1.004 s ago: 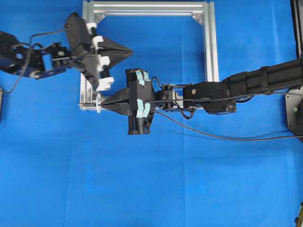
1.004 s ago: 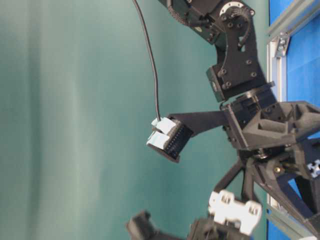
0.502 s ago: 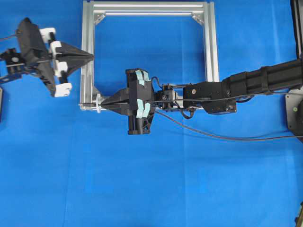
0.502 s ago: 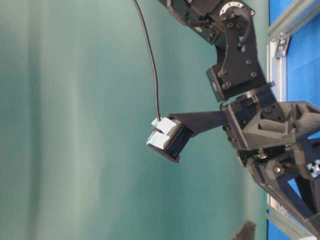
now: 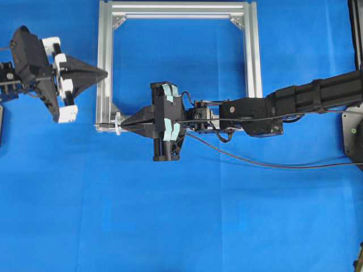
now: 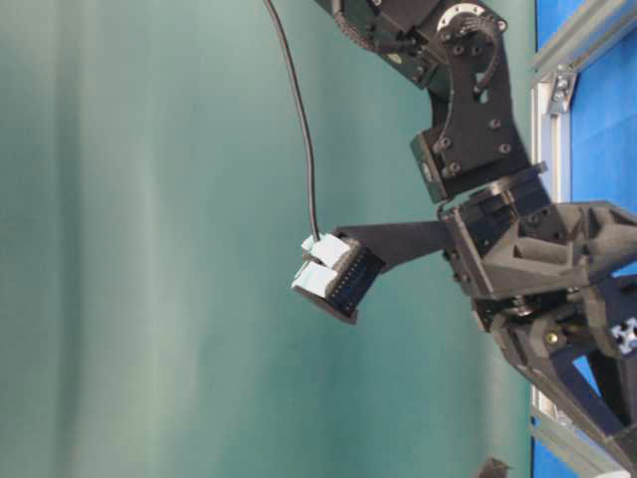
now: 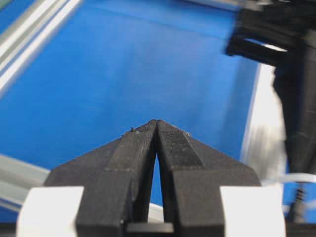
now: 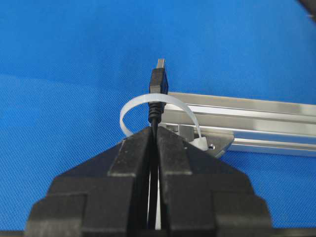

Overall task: Insert the wire through the string loop located on the left side.
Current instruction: 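Move the open left gripper toward the plug tip beyond the loop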

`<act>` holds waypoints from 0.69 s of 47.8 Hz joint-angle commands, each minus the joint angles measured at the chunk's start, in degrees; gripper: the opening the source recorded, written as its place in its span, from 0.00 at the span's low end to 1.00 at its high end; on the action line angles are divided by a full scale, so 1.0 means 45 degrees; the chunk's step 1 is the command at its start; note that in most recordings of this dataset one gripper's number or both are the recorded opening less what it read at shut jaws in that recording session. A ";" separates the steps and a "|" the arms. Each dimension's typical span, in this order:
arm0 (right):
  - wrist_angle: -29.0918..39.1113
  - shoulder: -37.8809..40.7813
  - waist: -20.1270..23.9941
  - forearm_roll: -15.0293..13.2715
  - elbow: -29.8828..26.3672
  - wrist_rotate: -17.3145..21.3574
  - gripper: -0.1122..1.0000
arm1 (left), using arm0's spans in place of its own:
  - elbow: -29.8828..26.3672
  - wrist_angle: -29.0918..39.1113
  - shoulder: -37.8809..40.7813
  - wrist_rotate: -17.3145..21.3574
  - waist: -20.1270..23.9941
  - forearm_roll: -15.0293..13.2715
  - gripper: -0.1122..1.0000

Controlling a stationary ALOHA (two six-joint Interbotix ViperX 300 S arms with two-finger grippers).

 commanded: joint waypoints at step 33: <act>-0.0137 -0.0293 -0.0039 0.0000 -0.0156 0.0000 0.10 | 0.0137 0.0078 -0.0469 0.0020 -0.3145 0.0039 0.10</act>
